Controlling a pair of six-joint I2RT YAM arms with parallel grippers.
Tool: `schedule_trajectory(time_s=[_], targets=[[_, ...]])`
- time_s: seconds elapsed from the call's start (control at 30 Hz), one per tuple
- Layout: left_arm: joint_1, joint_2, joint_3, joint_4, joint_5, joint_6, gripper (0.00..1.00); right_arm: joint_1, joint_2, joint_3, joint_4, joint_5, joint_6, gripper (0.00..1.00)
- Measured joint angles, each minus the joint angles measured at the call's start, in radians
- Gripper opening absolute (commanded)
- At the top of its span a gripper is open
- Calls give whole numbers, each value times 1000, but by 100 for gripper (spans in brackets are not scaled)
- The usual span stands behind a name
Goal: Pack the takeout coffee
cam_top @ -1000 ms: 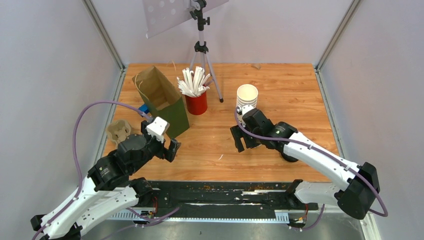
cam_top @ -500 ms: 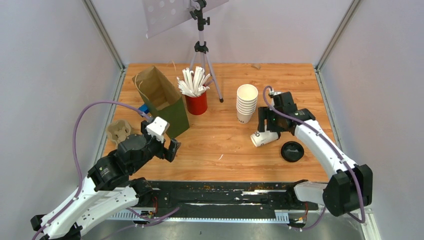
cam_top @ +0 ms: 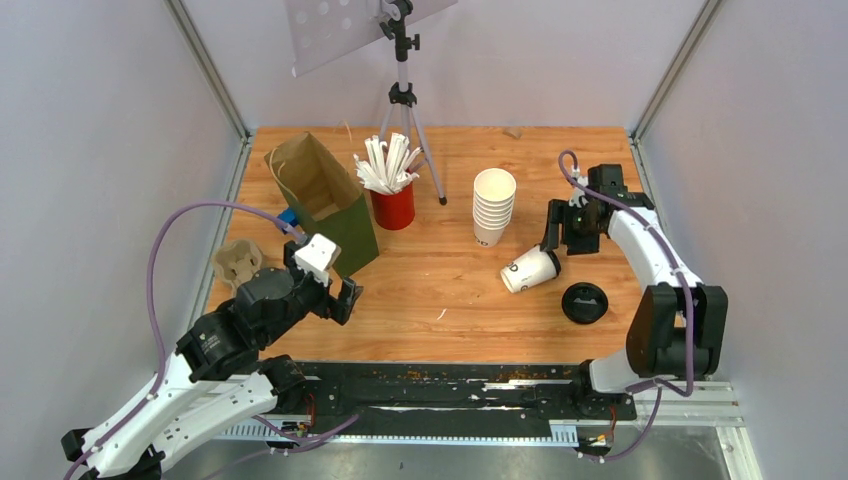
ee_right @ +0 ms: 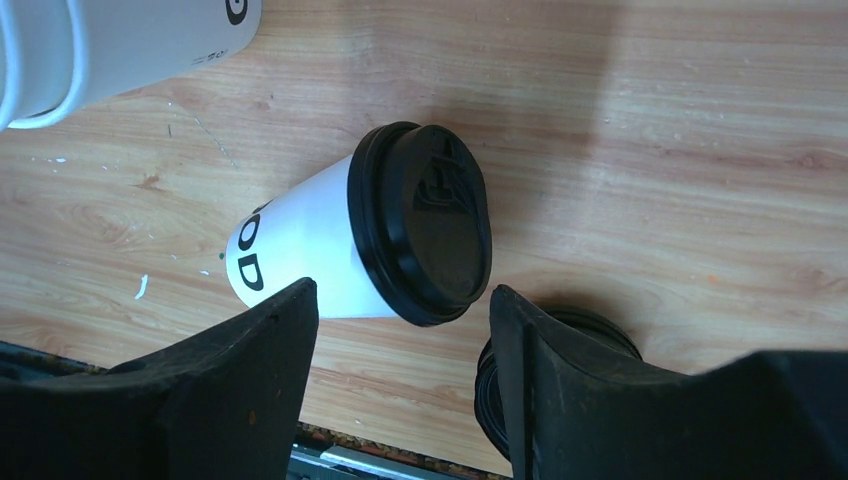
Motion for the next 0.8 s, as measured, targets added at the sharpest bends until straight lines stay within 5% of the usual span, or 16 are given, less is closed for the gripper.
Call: schedule_trajectory(time_s=[0.23,0.5,0.8], targets=[[0,6,0,0,4,0,100,-43,103,24,-17,-110,-56,58],[0,10,0,0,3,0,100,-43,158,48,-21,-162,-77,32],[0,12,0,0,3,0,100,-43,147,52,-25,-145,-78,19]])
